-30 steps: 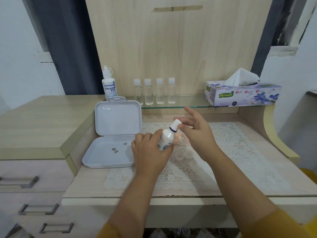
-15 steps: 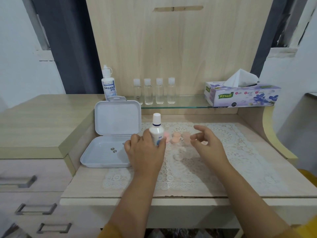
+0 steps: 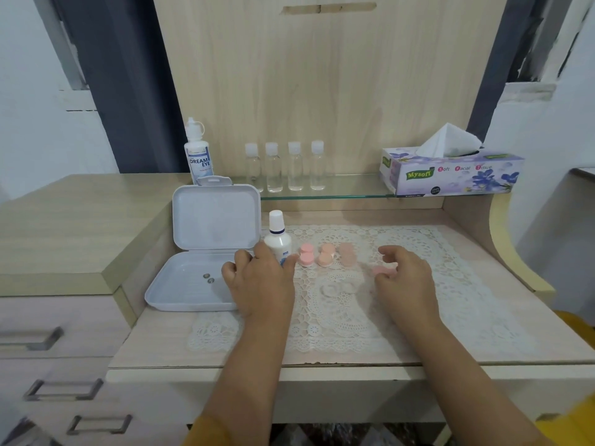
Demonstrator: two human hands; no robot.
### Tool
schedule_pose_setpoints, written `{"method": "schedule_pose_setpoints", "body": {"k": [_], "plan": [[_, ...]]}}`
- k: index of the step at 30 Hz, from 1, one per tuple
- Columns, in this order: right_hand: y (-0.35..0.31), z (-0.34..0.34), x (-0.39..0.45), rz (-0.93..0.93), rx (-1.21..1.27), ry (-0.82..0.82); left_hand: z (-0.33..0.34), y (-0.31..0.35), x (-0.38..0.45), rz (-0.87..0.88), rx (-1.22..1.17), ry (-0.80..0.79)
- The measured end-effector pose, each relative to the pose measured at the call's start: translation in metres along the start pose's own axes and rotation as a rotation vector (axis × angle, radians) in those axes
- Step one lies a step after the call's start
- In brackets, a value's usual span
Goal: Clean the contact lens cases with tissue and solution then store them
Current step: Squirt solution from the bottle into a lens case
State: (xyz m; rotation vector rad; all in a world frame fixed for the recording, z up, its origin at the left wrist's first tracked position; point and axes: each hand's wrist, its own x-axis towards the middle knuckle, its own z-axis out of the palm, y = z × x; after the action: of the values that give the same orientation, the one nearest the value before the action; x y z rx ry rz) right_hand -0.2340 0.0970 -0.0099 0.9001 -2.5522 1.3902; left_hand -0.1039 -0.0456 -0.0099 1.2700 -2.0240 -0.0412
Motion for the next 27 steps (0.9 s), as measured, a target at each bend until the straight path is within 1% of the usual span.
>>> {"method": "schedule_pose_setpoints", "body": {"k": [2,4,6,7,9,10,11,12,13,14,16,17,18,22,27], "plan": [[0.003,0.001,0.001,0.069,-0.038,0.039,-0.002,0.0,0.0,0.004,0.019,-0.007],[0.004,0.003,0.003,0.125,-0.058,0.02,-0.003,-0.001,0.0,0.008,0.027,-0.019],[0.003,0.003,0.003,0.125,-0.122,-0.019,-0.003,-0.002,0.0,0.012,0.022,0.006],[0.002,0.003,0.003,0.112,-0.161,-0.03,-0.003,-0.001,0.0,0.019,0.02,0.054],[0.0,0.003,0.002,0.091,-0.212,-0.033,-0.002,-0.001,-0.001,0.086,-0.061,0.237],[0.0,0.002,0.002,0.082,-0.236,-0.026,-0.002,-0.001,-0.002,0.164,-0.162,0.323],[0.0,0.003,0.001,0.072,-0.272,-0.018,-0.003,-0.001,-0.004,0.273,-0.288,0.353],[0.0,0.003,0.001,0.06,-0.32,-0.011,-0.002,0.0,-0.005,0.387,-0.409,0.314],[0.0,0.003,0.001,0.047,-0.376,-0.008,-0.002,0.0,-0.007,0.48,-0.505,0.202],[0.0,0.004,0.0,0.033,-0.428,-0.007,-0.002,0.0,-0.009,0.545,-0.567,0.047],[-0.001,0.004,0.0,0.006,-0.504,-0.016,-0.002,0.0,-0.012,0.604,-0.573,-0.244],[-0.001,0.005,0.0,-0.008,-0.528,-0.02,-0.001,0.0,-0.013,0.604,-0.553,-0.336],[-0.001,0.005,0.0,-0.019,-0.544,-0.022,0.0,0.0,-0.013,0.59,-0.536,-0.397],[0.0,0.006,0.0,-0.05,-0.549,-0.013,0.003,0.0,-0.011,0.524,-0.502,-0.524],[-0.004,0.008,-0.002,-0.141,-0.601,-0.007,0.005,0.002,-0.009,0.495,-0.439,-0.576]]}}
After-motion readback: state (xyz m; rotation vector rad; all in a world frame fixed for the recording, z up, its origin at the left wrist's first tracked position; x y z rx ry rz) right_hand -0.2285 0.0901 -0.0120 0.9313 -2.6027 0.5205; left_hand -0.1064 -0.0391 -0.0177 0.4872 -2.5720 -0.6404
